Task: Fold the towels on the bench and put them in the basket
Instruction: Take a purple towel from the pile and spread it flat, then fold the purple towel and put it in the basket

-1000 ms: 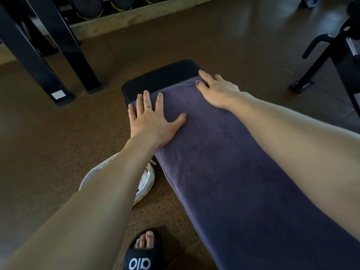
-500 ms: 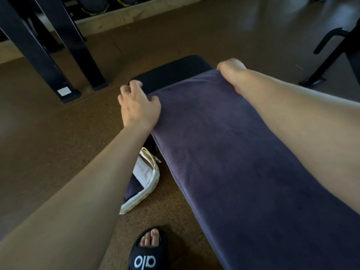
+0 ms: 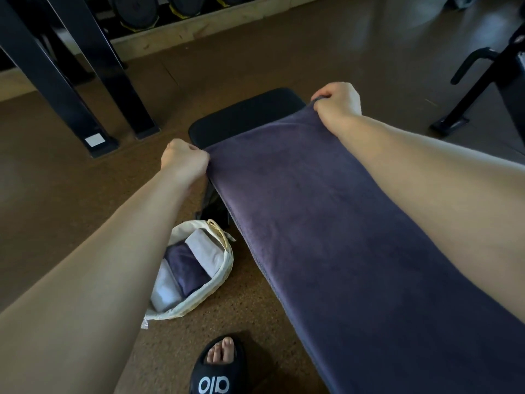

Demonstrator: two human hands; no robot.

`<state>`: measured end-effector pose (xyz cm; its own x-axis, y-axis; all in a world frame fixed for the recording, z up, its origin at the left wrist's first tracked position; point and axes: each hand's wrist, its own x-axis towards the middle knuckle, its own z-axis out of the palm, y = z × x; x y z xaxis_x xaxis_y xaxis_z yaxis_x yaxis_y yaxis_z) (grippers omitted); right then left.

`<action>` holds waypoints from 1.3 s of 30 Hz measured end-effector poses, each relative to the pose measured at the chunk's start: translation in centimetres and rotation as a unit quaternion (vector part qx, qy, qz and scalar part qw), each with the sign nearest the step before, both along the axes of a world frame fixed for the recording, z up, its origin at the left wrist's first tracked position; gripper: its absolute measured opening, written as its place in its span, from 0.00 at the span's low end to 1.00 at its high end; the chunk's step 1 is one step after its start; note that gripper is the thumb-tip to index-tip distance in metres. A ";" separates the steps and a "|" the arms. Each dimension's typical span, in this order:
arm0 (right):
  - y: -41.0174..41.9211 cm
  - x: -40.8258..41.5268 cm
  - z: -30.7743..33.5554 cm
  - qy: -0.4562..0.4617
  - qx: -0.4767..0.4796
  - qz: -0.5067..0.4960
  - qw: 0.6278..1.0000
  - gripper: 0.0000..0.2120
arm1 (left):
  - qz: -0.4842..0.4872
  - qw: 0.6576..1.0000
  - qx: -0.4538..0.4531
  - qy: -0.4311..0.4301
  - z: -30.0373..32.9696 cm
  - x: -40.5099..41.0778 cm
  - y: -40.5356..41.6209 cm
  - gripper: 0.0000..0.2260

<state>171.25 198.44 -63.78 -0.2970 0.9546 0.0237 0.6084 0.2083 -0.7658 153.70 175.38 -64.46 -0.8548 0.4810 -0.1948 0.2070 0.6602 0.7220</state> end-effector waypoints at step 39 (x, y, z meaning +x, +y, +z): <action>-24.0 44.9 4.4 -0.071 -0.150 -0.089 0.982 0.04 | -0.561 0.800 -0.090 0.196 8.0 39.4 -22.0 0.08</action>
<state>216.12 174.42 -59.39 -0.1059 0.9493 -0.2960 0.7194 -0.1324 -0.6818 193.13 153.41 -56.44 0.0818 0.9819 -0.1706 0.9284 -0.0129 0.3713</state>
